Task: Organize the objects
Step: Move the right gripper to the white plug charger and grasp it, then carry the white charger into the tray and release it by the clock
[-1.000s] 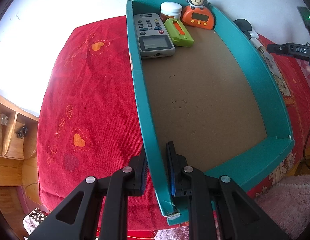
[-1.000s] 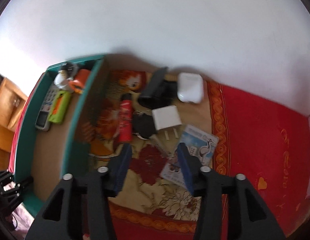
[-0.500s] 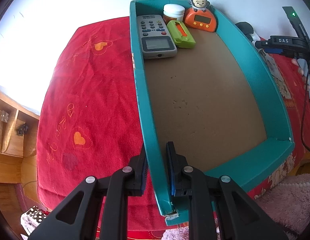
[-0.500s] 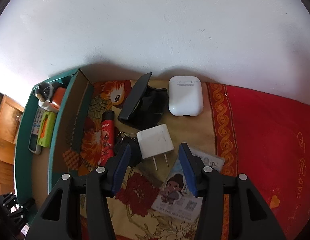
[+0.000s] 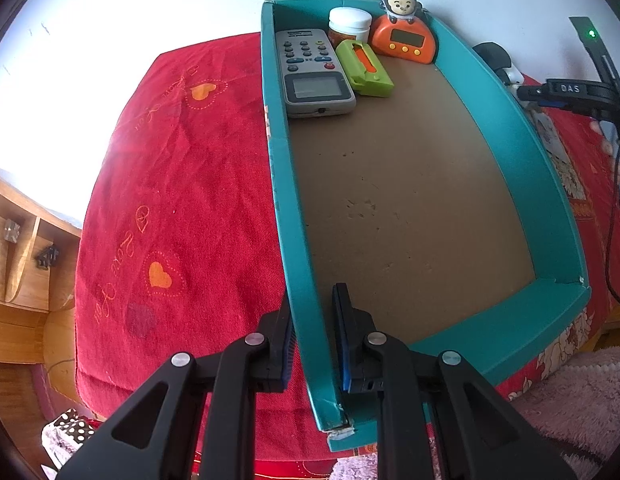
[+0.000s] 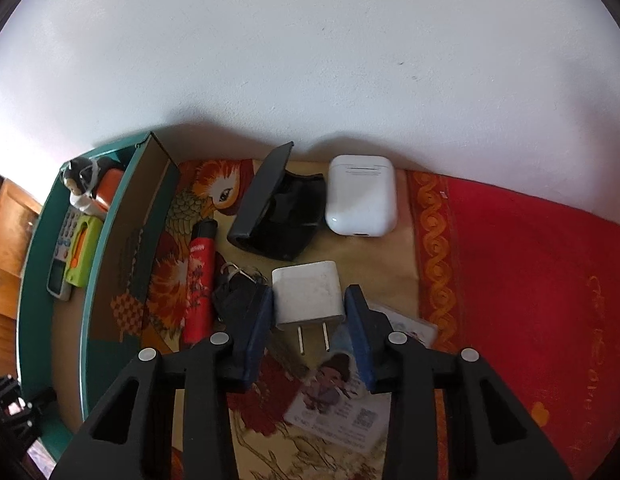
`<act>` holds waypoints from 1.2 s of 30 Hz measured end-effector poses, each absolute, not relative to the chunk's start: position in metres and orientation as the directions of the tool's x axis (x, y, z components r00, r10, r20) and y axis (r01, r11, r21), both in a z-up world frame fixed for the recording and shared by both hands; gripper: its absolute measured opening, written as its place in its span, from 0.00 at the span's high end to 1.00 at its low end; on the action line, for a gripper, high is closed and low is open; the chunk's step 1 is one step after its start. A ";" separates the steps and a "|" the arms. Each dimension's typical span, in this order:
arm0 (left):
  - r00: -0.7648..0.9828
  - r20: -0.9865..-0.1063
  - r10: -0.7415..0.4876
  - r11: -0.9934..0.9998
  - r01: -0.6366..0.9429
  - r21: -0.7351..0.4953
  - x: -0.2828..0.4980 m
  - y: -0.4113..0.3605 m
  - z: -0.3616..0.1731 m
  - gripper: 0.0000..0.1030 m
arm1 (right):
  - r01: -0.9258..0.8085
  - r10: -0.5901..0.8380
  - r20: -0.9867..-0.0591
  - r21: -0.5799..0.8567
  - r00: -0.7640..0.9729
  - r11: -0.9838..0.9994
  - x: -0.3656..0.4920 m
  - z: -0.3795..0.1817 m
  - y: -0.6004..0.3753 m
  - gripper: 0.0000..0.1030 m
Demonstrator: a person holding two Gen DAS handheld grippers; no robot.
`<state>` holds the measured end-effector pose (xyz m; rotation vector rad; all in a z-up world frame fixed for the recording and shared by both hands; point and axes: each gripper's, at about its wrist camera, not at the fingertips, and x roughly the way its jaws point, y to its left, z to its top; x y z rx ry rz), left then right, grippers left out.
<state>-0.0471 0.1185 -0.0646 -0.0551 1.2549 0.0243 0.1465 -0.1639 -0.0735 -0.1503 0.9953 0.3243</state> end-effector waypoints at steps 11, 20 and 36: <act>0.313 -0.950 -0.014 0.998 -0.048 -0.031 -0.047 0.119 -0.064 0.86 | -0.318 0.108 -0.858 -0.067 0.502 0.946 0.104 -0.078 -0.187 0.64; 0.317 -0.948 -0.017 0.998 -0.045 -0.033 -0.050 0.121 -0.063 0.86 | -0.304 0.125 -0.860 -0.036 0.494 0.952 0.095 -0.084 -0.201 0.57; 0.315 -0.949 -0.023 0.999 -0.031 -0.034 -0.049 0.120 -0.063 0.86 | -0.232 0.117 -0.854 -0.005 0.506 0.973 0.103 -0.073 -0.203 0.65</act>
